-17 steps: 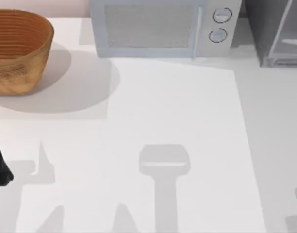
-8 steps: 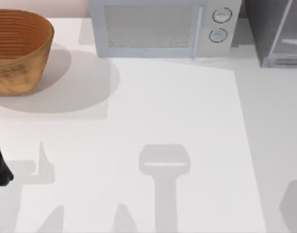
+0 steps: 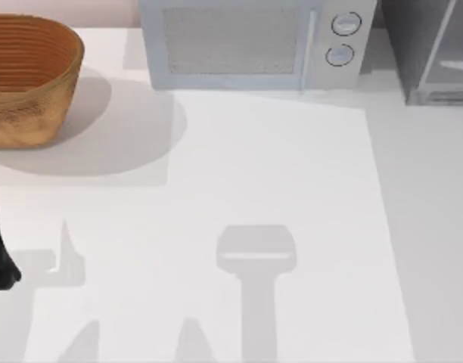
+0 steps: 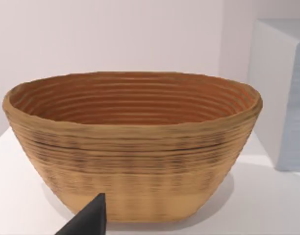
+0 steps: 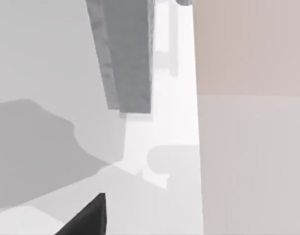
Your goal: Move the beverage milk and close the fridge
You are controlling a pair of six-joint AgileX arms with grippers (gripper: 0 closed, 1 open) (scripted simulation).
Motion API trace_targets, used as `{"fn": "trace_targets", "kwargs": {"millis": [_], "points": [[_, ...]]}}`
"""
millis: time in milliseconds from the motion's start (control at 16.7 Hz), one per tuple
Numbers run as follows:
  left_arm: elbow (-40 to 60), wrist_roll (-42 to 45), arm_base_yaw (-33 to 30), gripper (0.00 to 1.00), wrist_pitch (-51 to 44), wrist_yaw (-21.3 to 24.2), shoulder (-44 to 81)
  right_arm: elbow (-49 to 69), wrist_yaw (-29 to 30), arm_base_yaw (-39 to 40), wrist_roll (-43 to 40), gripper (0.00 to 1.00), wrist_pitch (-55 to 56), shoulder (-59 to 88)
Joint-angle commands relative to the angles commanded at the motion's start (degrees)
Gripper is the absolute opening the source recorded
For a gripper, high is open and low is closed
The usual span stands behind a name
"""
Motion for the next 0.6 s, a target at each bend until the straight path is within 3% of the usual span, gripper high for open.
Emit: {"fn": "trace_targets", "kwargs": {"millis": [600], "points": [[0.0, 0.0, 0.0, 1.0, 0.0, 0.0, 0.0, 0.25, -0.14, 0.43, 0.15, 1.0, 2.42, 1.49]]}}
